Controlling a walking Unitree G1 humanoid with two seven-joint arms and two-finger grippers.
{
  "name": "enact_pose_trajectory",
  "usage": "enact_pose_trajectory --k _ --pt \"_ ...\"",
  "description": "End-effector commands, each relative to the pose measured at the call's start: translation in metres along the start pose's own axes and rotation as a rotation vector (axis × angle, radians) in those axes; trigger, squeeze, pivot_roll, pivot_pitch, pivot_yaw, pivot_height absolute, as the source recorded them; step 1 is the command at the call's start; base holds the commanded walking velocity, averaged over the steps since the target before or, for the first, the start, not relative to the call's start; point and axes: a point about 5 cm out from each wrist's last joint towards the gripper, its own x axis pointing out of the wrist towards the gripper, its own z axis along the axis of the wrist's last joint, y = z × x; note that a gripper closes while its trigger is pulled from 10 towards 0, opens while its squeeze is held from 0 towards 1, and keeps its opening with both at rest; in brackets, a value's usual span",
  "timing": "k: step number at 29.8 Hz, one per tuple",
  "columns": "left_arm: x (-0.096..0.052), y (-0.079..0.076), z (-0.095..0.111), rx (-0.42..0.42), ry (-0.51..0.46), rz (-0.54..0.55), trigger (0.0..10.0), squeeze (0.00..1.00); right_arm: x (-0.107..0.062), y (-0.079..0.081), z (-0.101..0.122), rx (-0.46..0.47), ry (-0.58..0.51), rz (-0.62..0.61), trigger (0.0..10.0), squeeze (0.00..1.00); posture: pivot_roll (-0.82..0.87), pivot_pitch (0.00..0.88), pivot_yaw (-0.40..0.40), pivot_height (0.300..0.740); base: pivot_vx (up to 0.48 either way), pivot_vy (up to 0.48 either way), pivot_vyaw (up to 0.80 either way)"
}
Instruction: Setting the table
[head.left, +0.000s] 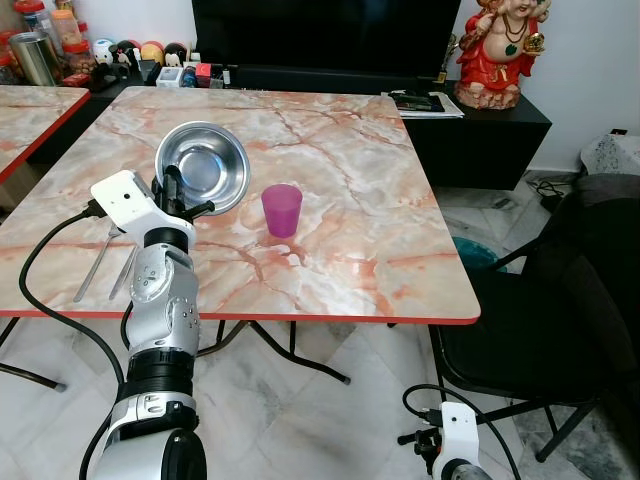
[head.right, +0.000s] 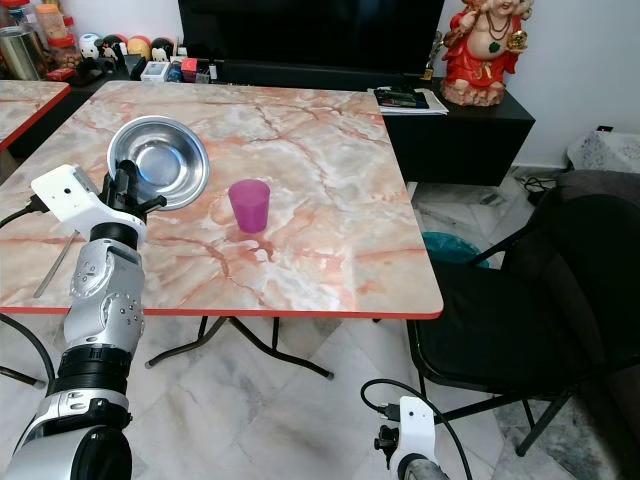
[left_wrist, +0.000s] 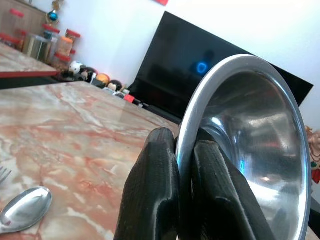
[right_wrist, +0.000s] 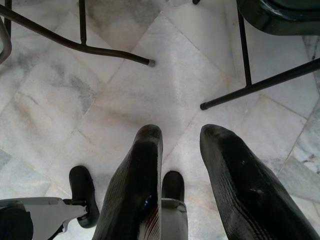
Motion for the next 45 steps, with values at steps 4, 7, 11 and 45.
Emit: enact_pose_trajectory --k 4,7,11,45 --pt "0.000 -0.009 -0.004 0.008 0.006 -0.012 10.0 0.00 0.000 0.000 0.000 -0.005 -0.003 0.000 10.0 0.00 -0.02 0.000 -0.057 0.736 0.000 0.394 0.00" --pt "0.000 -0.009 -0.004 0.008 0.006 -0.012 10.0 0.00 0.000 0.000 0.000 -0.005 -0.003 0.000 10.0 0.00 -0.02 0.000 -0.057 0.736 0.000 0.394 0.00" --pt "0.003 -0.015 -0.004 0.024 0.008 -0.028 10.0 0.00 0.000 -0.001 0.001 0.018 -0.010 -0.012 10.0 0.00 -0.03 0.000 -0.048 0.736 0.000 0.437 0.00" --pt "0.002 -0.024 -0.009 0.044 0.033 -0.055 10.0 0.00 -0.001 -0.002 0.000 0.062 -0.025 -0.040 10.0 0.00 -0.03 0.000 -0.034 0.736 0.000 0.480 0.00"
